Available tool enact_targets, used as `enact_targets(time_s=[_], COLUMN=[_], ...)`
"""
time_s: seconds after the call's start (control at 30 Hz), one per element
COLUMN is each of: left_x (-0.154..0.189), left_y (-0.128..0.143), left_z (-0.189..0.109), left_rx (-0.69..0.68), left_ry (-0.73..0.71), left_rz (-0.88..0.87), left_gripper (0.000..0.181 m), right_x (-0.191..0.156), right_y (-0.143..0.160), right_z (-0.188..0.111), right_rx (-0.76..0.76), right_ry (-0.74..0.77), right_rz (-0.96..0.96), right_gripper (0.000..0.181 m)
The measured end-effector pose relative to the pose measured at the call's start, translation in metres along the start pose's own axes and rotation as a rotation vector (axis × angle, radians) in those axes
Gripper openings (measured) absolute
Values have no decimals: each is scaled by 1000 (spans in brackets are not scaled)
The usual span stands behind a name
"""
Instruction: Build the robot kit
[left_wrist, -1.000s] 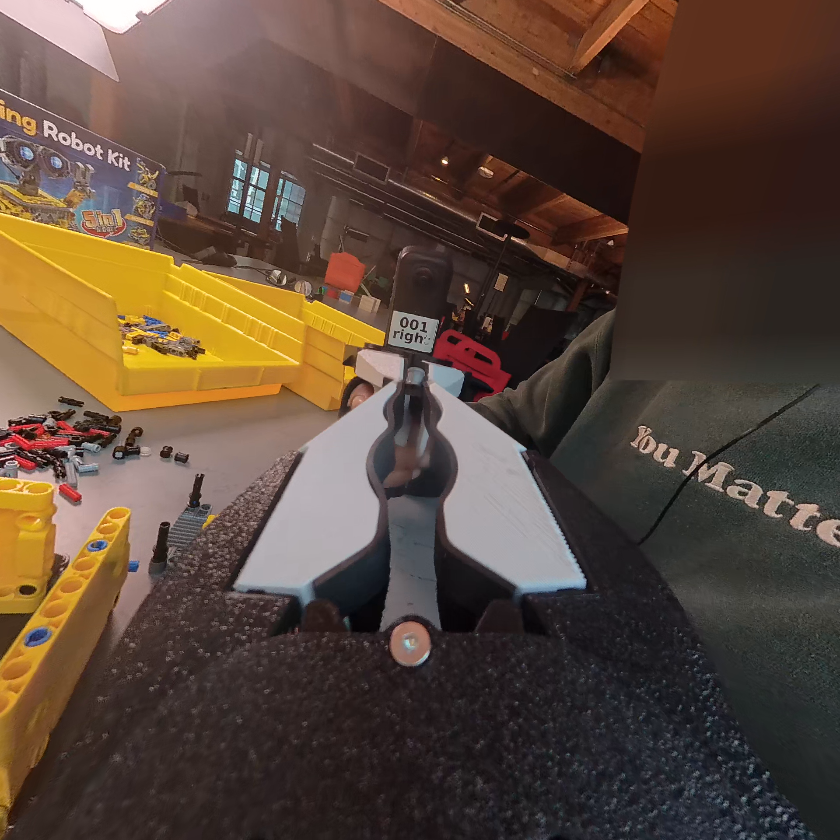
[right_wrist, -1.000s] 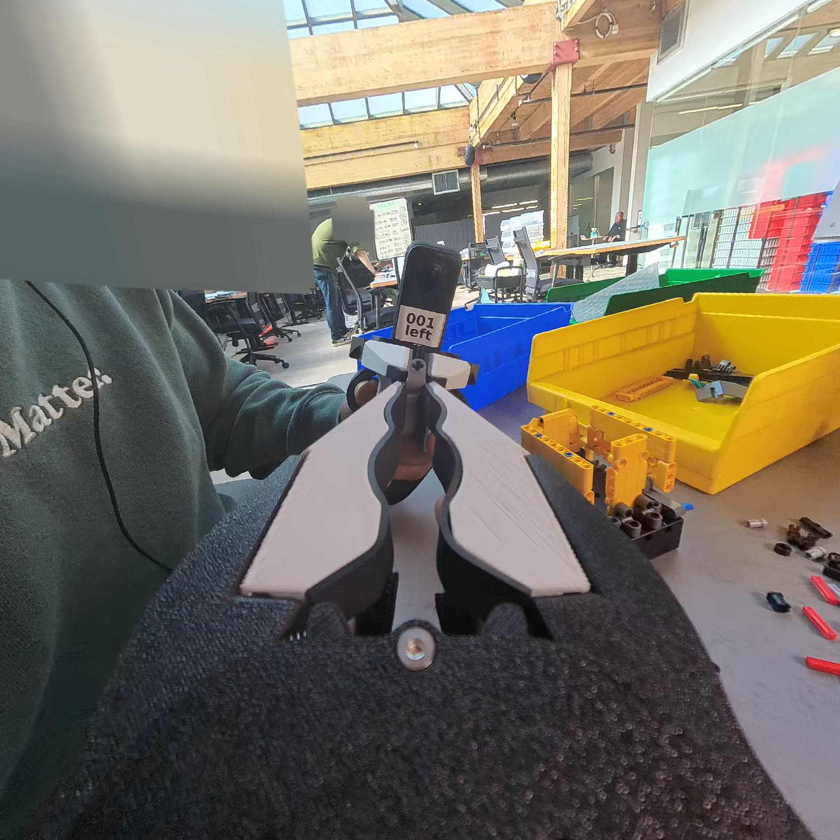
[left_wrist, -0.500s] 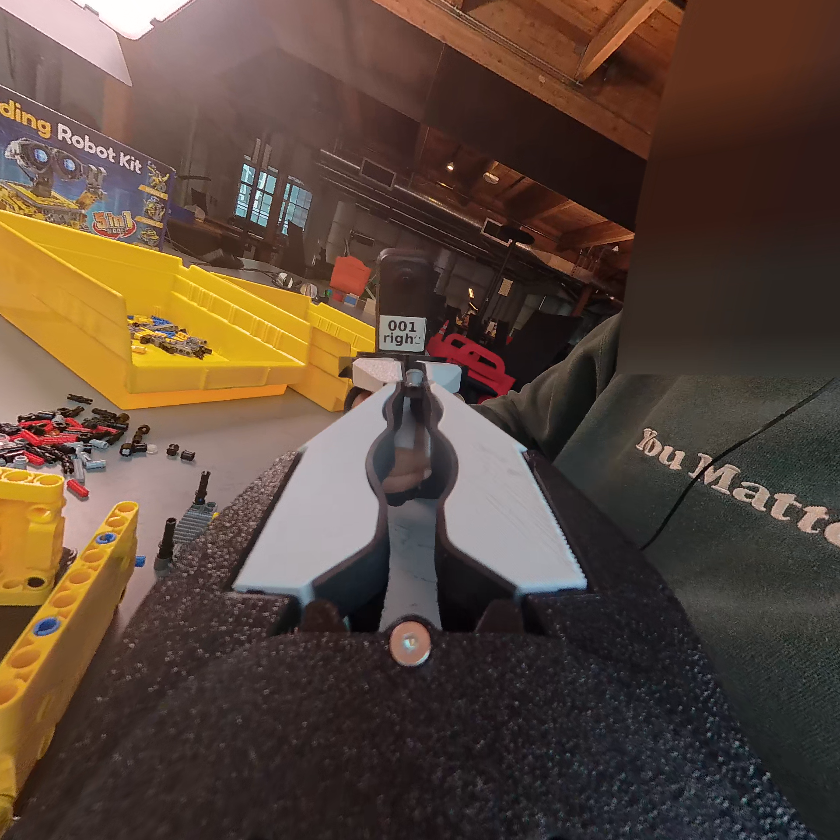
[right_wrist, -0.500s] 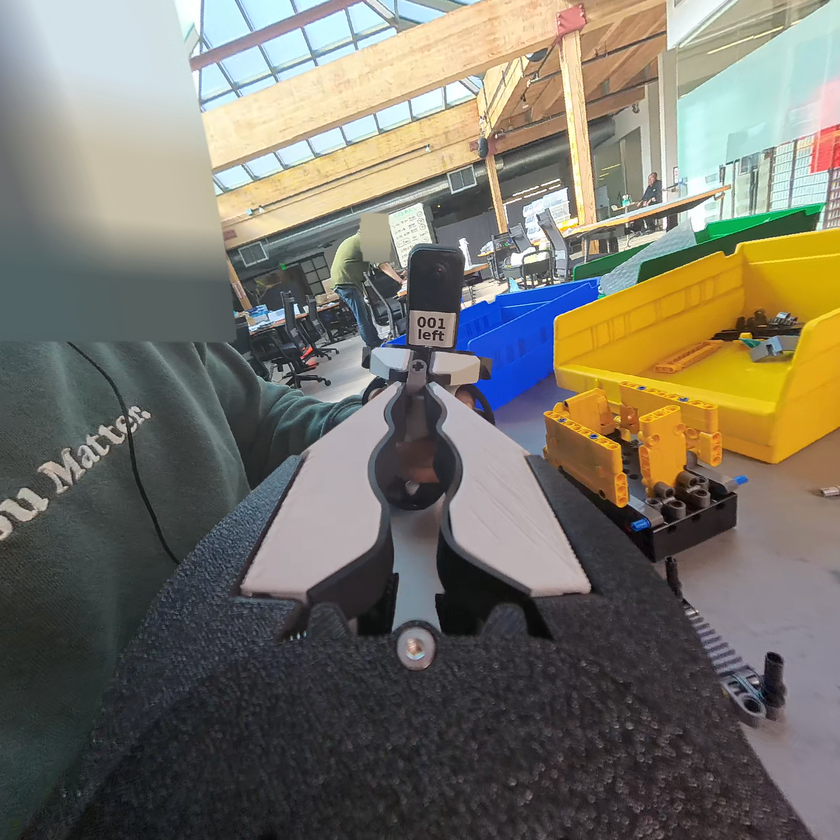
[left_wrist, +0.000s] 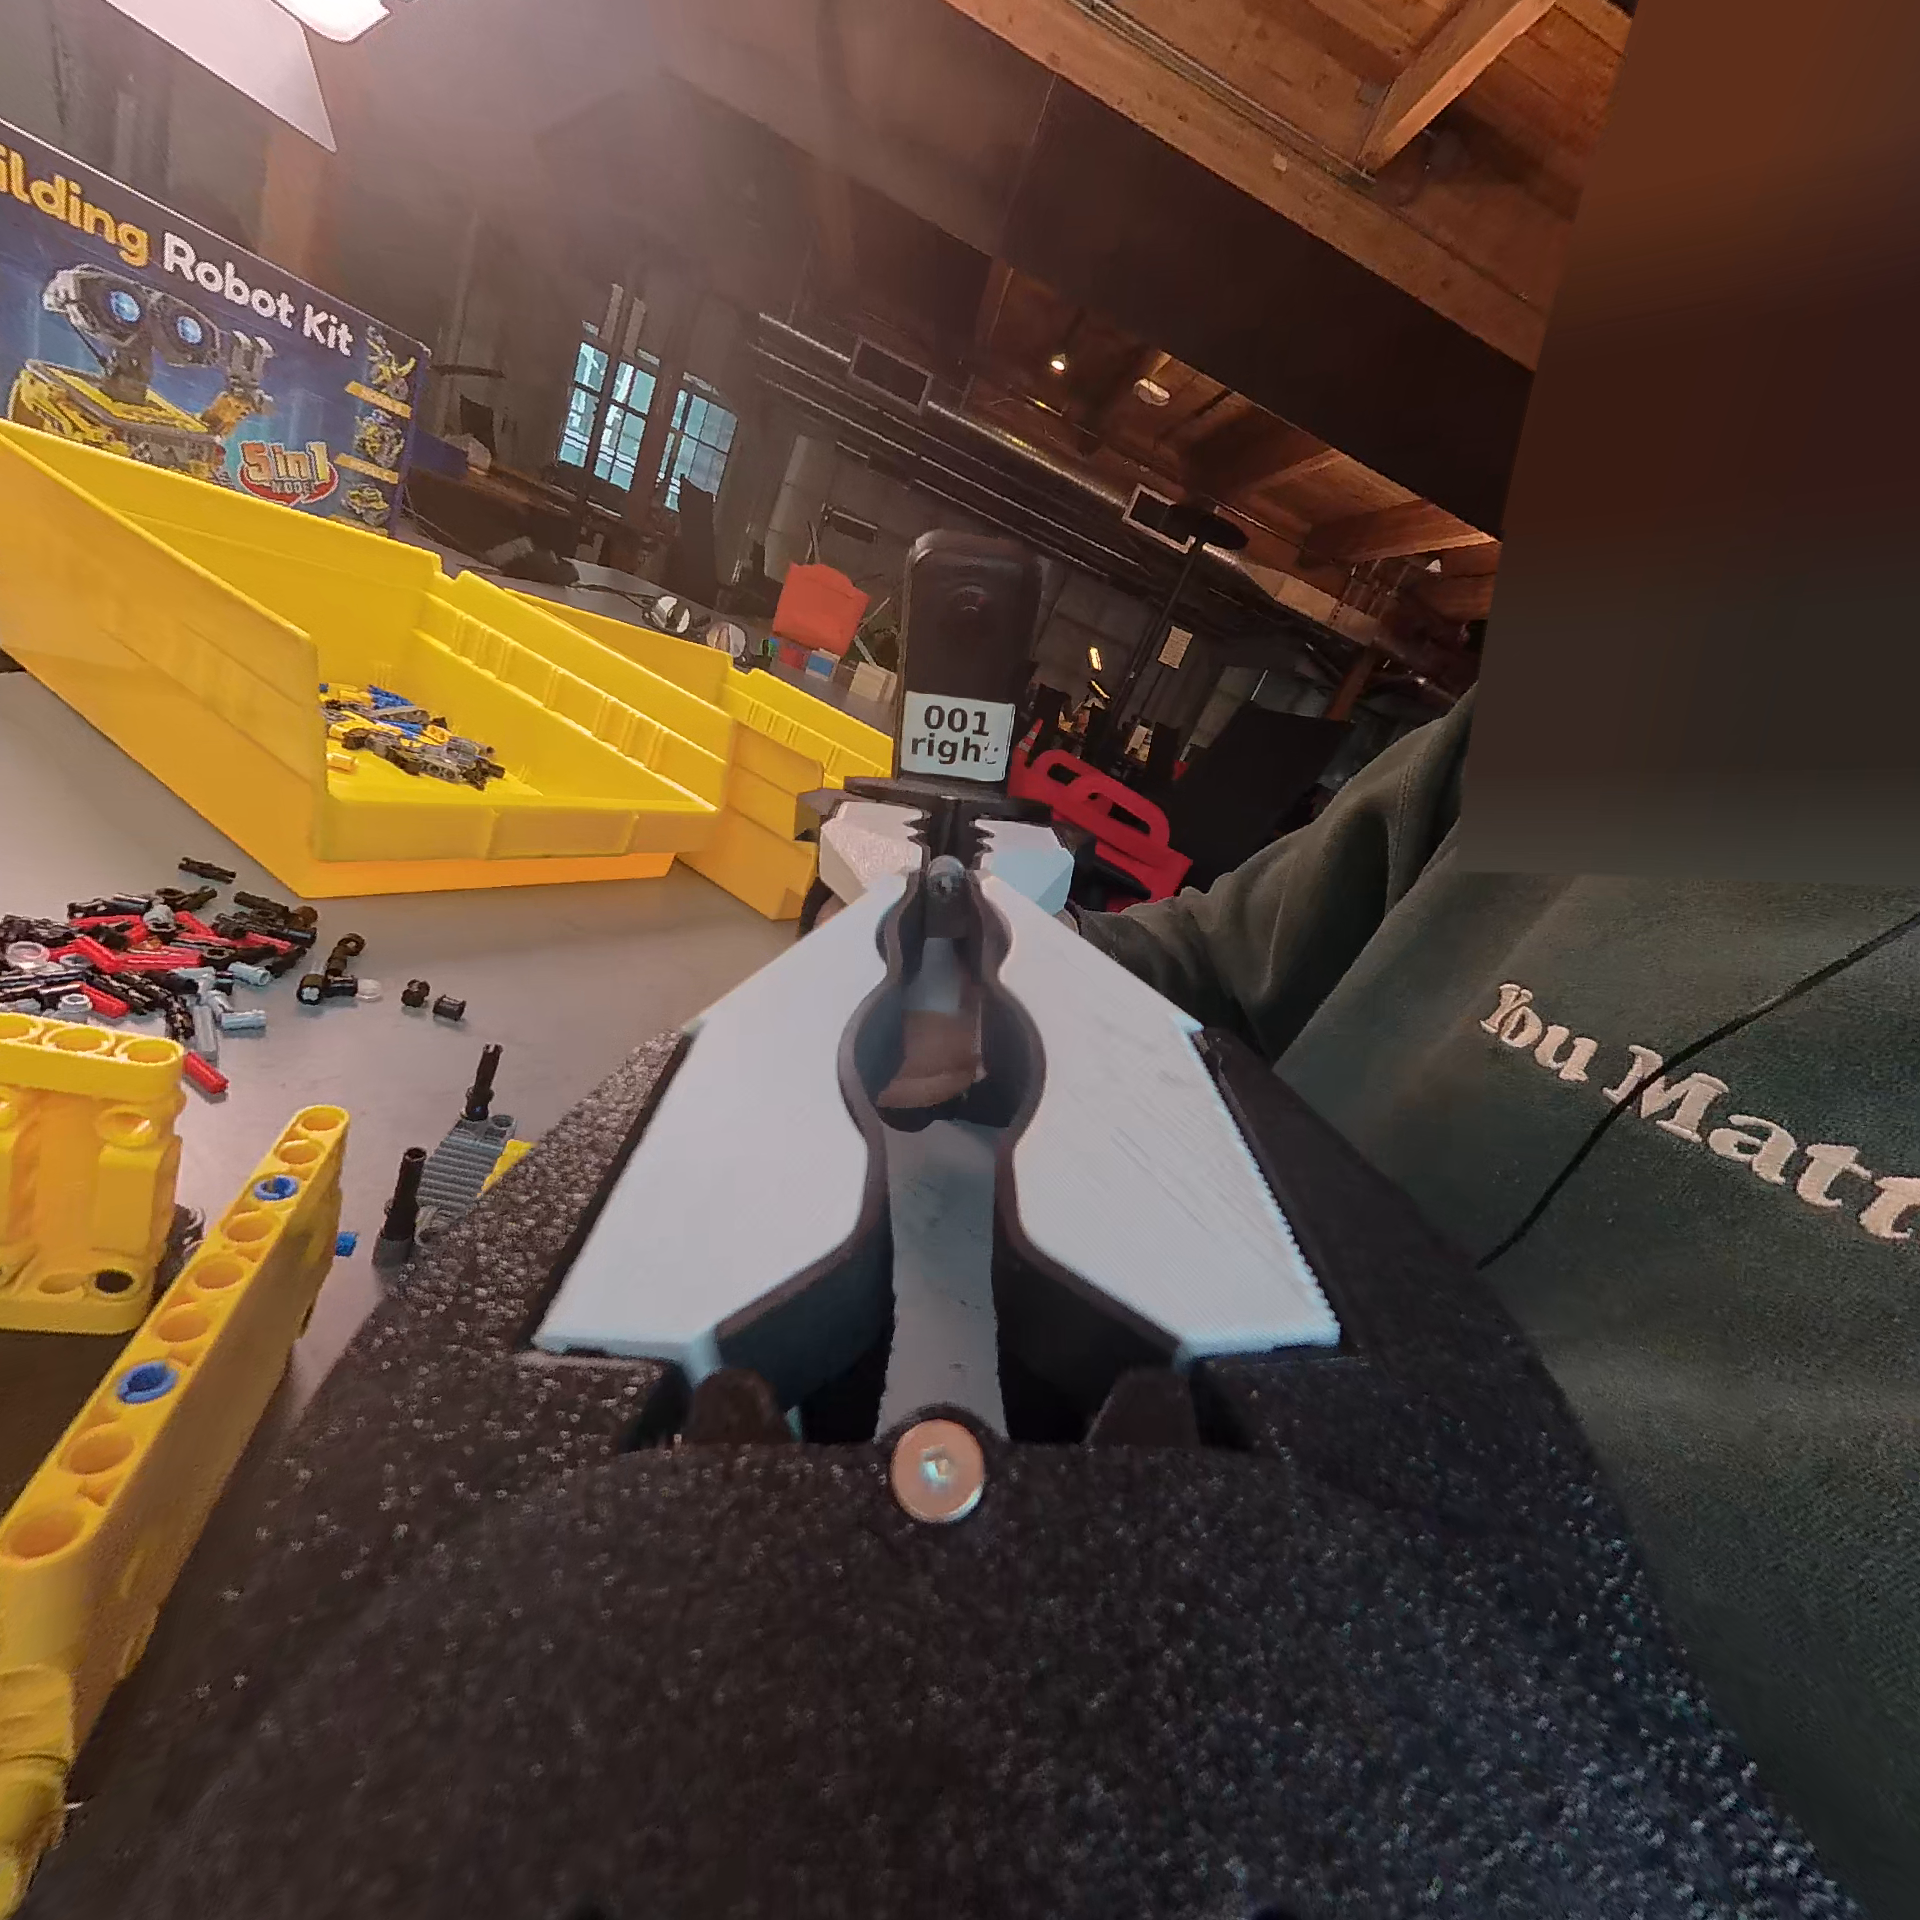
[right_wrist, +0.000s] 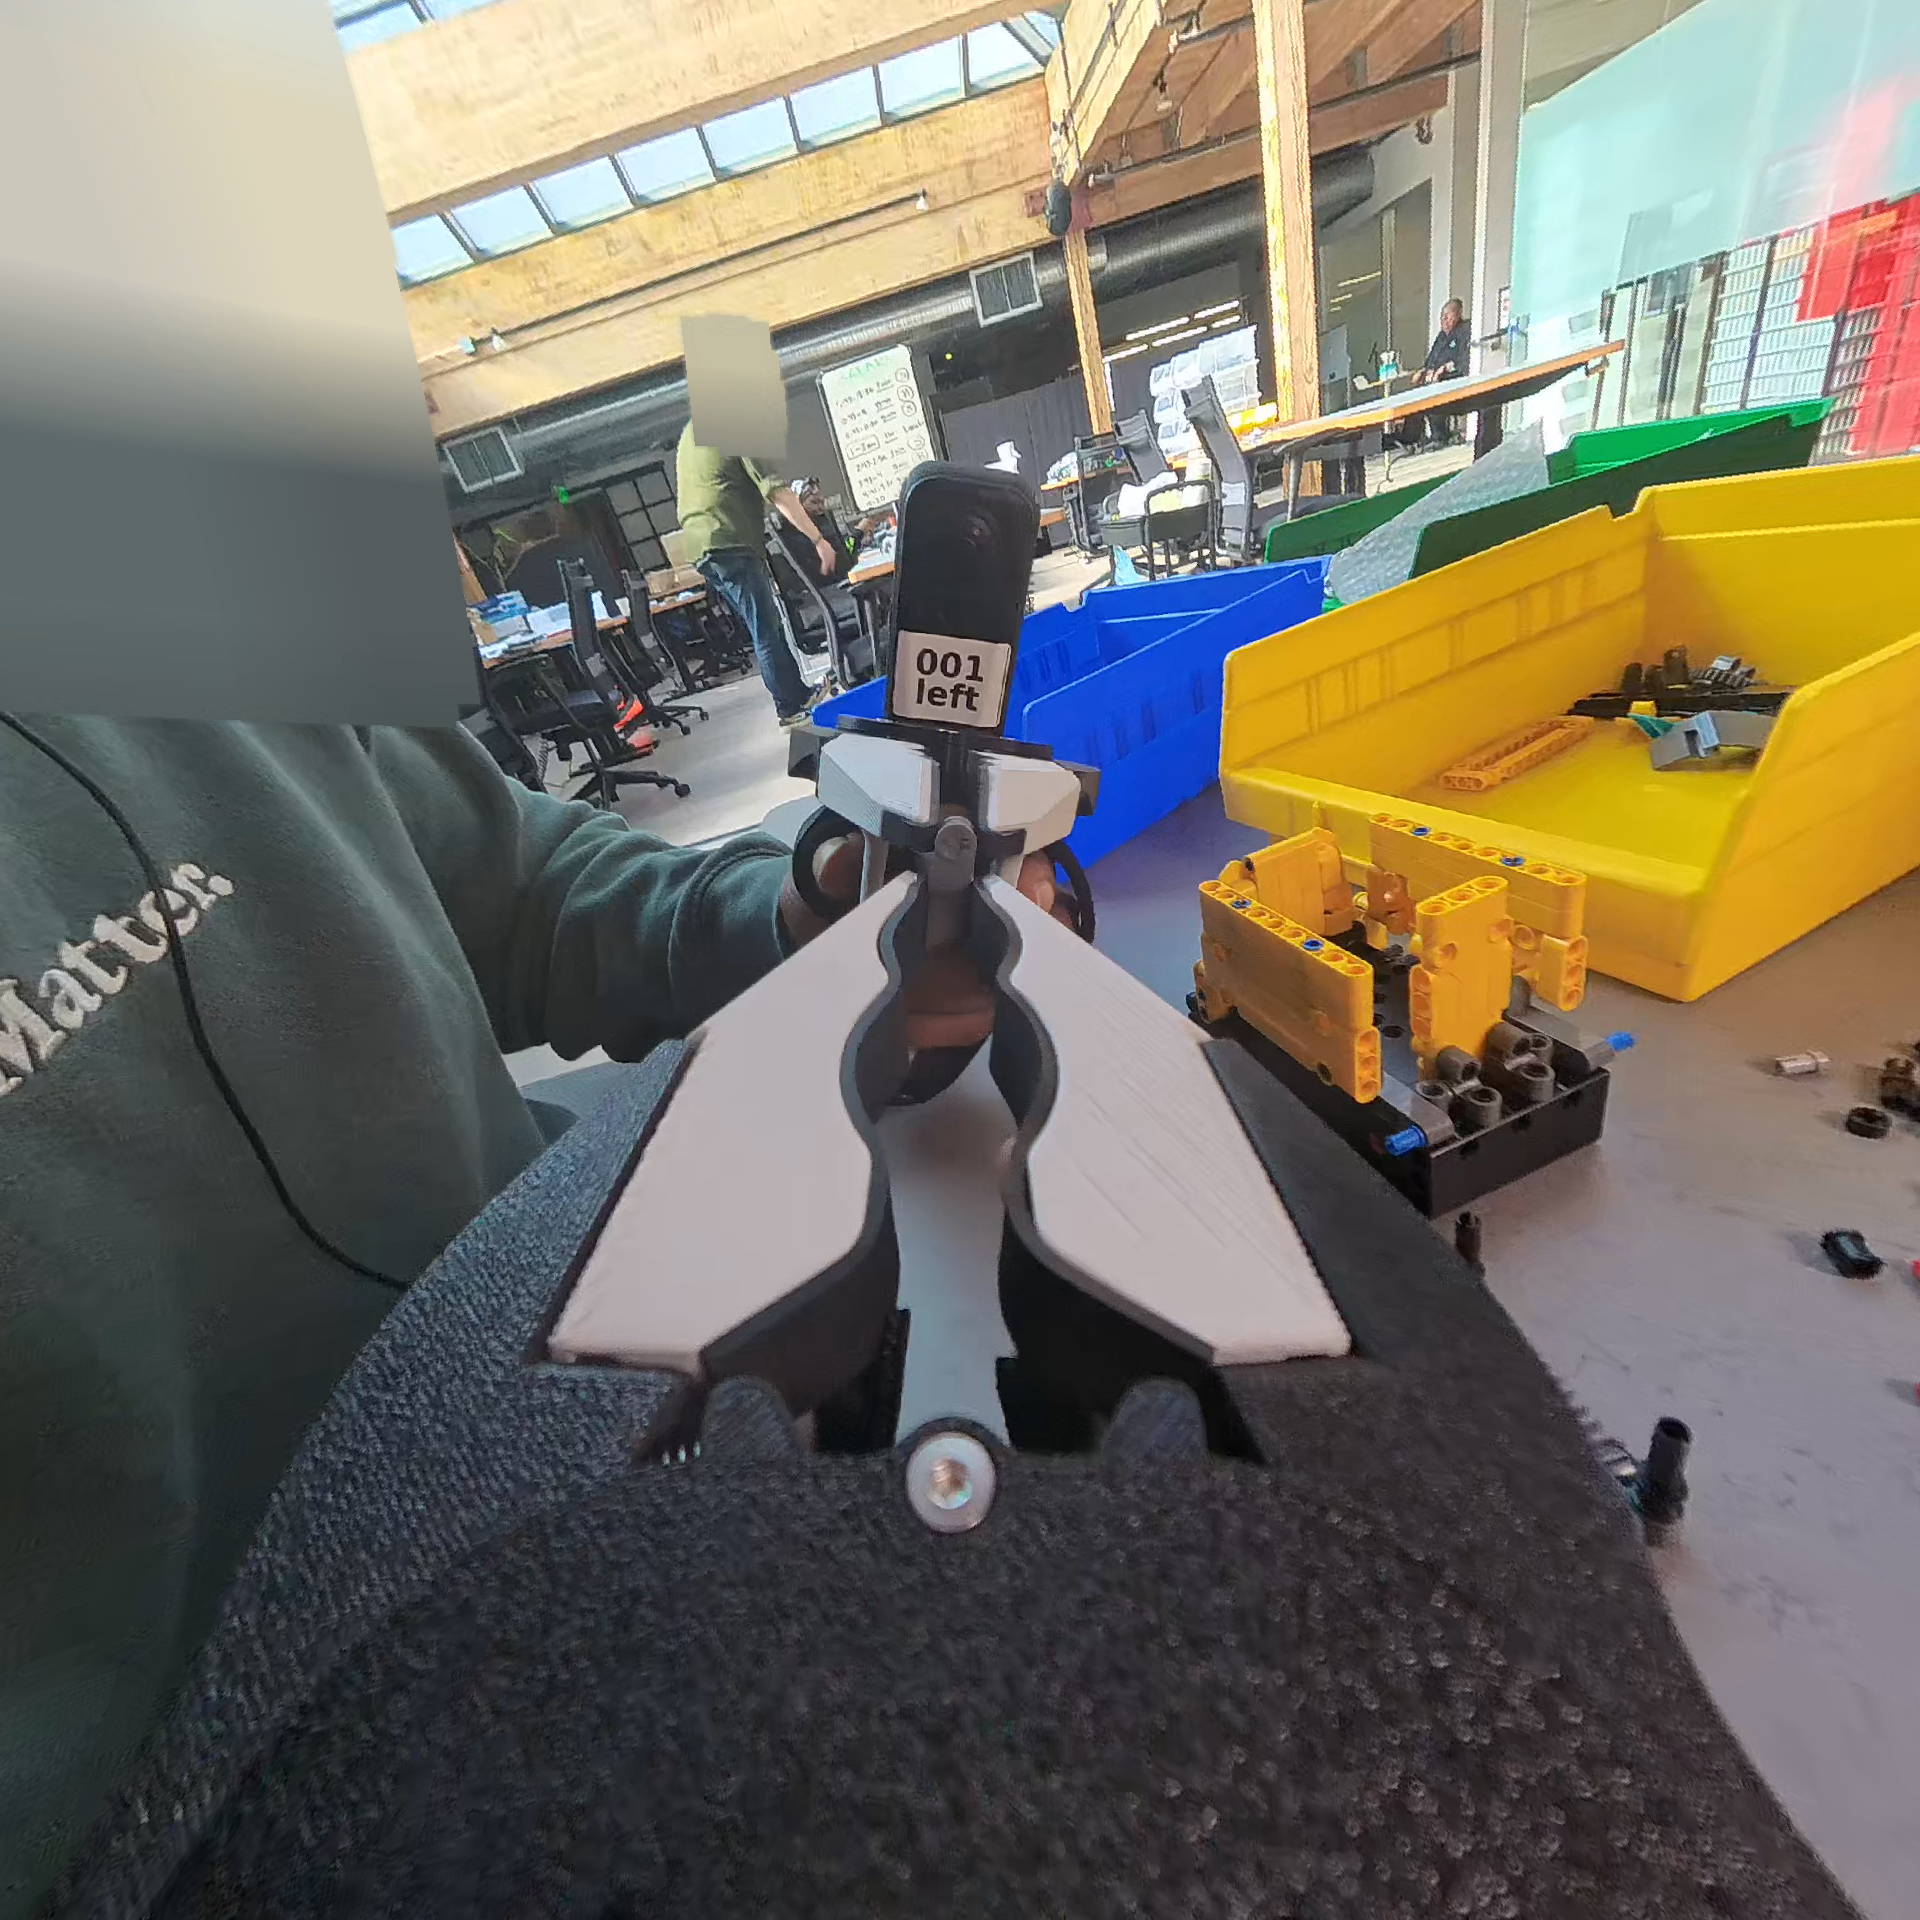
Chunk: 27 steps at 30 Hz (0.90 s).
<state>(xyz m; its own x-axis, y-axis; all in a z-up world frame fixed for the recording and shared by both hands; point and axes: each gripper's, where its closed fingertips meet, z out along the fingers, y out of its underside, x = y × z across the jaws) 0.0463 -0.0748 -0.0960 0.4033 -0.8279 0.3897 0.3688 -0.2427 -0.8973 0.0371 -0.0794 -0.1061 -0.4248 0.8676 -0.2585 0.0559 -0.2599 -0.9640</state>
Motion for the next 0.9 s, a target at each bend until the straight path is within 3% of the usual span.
enact_targets(time_s=[0.13, 0.27, 0.37, 0.63, 0.9], left_x=[-7, -21, -24, -28, -28], left_y=[1, 11, 18, 27, 27], left_z=[-6, -19, -21, -21, -23], left_rx=[-22, -110, -154, -208, -215], left_ry=[-42, -113, -127, -161, -171], left_rz=[11, 22, 18, 21, 8], left_gripper=[5, 6, 6, 6, 6], right_x=[4, 32, 50, 59, 60], right_y=[7, 56, 92, 112, 121], right_z=[-10, -47, -72, -67, -67], right_rx=[-131, -578, -877, -1084, -1116], right_ry=[0, 22, 2, -98, -105], right_rz=[-121, -323, -353, -369, -336], right_gripper=[14, 14, 14, 9, 7])
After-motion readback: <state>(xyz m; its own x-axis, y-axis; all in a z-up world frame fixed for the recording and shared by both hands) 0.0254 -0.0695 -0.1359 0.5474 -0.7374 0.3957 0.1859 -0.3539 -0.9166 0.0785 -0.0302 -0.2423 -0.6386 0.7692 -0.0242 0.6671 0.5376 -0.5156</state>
